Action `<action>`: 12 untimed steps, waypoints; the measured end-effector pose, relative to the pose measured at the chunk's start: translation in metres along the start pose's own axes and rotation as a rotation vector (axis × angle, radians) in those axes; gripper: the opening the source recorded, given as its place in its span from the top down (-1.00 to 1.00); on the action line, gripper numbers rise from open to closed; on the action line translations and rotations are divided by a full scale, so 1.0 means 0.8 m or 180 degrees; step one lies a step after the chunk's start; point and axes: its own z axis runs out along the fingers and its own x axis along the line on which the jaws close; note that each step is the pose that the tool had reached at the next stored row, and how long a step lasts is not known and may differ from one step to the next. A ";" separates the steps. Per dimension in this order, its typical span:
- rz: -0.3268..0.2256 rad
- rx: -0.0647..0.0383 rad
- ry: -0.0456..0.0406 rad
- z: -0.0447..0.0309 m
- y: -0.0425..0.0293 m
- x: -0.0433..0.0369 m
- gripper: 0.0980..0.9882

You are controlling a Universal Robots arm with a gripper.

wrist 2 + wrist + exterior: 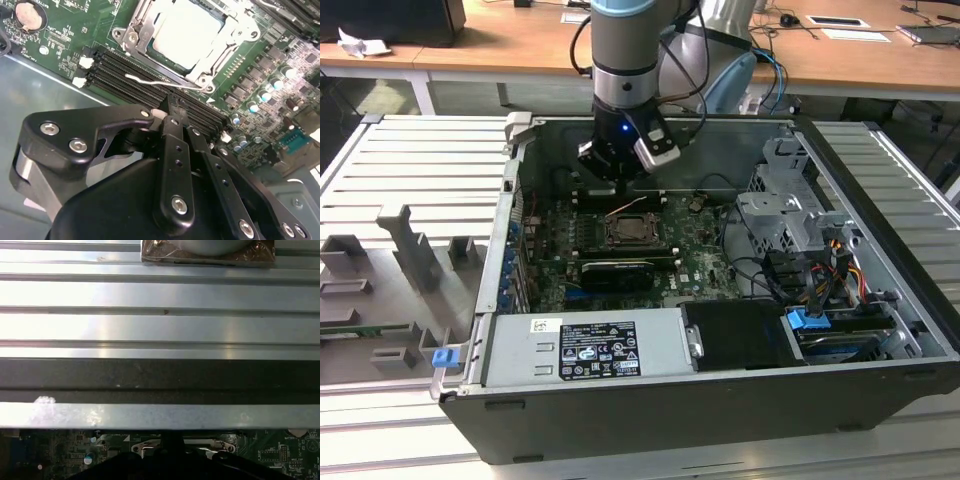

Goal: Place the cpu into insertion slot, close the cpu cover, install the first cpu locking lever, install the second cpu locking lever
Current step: 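Install the first cpu locking lever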

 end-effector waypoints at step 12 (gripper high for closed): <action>-0.0015 -0.0073 0.0001 0.0089 -0.0031 -0.006 0.97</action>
